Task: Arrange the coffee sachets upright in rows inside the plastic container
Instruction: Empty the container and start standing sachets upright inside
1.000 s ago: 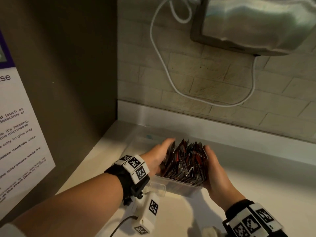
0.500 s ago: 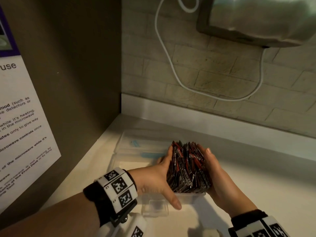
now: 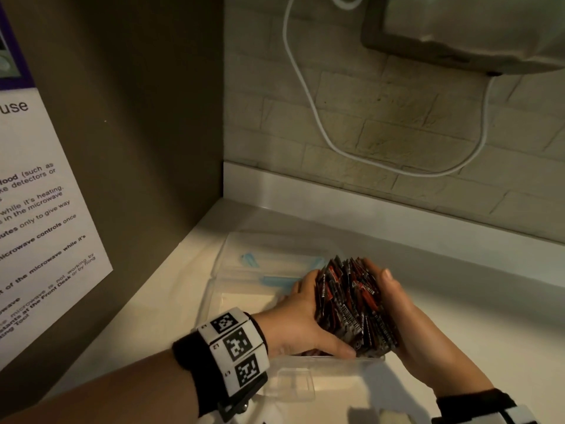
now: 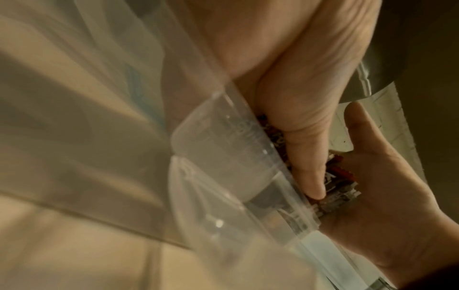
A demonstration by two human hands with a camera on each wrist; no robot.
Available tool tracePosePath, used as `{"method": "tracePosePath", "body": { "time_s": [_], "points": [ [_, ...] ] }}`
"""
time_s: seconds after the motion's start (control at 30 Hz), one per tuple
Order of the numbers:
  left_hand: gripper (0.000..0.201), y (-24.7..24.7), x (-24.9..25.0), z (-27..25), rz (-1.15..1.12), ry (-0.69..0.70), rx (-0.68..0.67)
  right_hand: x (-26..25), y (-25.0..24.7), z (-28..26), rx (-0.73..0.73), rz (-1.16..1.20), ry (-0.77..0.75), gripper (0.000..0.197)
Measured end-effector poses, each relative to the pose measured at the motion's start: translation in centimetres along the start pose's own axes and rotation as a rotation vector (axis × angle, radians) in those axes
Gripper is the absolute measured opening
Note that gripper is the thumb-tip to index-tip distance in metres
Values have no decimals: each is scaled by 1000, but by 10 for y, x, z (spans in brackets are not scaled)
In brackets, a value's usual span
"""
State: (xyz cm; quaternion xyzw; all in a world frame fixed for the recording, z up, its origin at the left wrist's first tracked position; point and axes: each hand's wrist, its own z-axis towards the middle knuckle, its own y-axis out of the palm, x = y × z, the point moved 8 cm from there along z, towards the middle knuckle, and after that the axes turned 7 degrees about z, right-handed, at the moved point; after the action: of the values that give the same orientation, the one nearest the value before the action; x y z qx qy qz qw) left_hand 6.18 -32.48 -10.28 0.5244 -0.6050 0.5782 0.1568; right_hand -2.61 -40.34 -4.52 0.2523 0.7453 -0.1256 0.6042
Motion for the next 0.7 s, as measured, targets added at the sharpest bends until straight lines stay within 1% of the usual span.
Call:
{"method": "tracePosePath", "body": {
  "time_s": [0.07, 0.13, 0.17, 0.23, 0.3, 0.4, 0.5, 0.6, 0.63, 0.7],
  "points": [
    [131, -2, -2, -1, 47, -1, 5, 0, -5, 0, 27, 4, 5, 36],
    [136, -5, 0, -4, 50, -2, 0, 6, -5, -2, -15, -15, 9, 39],
    [138, -7, 0, -6, 23, -3, -7, 8, -7, -5, -18, -22, 16, 46],
    [141, -9, -1, -8, -29, -8, -20, 11, -13, -4, -17, -35, 8, 65],
    [140, -9, -3, -10, -45, -13, -35, 11, -15, -2, -19, -47, 5, 70],
    [132, -7, -5, -11, -59, -12, -54, 9, -13, -2, -20, -60, 4, 76],
    [126, -7, -6, -11, -116, 0, -33, 7, -14, -5, 20, -90, 9, 75],
    [118, -8, -8, -12, -148, 1, -23, 2, -22, -8, 96, -173, -31, 97],
    [109, -9, -9, -13, -172, -2, -25, -5, -22, -10, 116, -216, -70, 98],
    [88, -13, -10, -17, -212, -13, -36, -23, -15, -17, 134, -293, -174, 84]
  ]
}}
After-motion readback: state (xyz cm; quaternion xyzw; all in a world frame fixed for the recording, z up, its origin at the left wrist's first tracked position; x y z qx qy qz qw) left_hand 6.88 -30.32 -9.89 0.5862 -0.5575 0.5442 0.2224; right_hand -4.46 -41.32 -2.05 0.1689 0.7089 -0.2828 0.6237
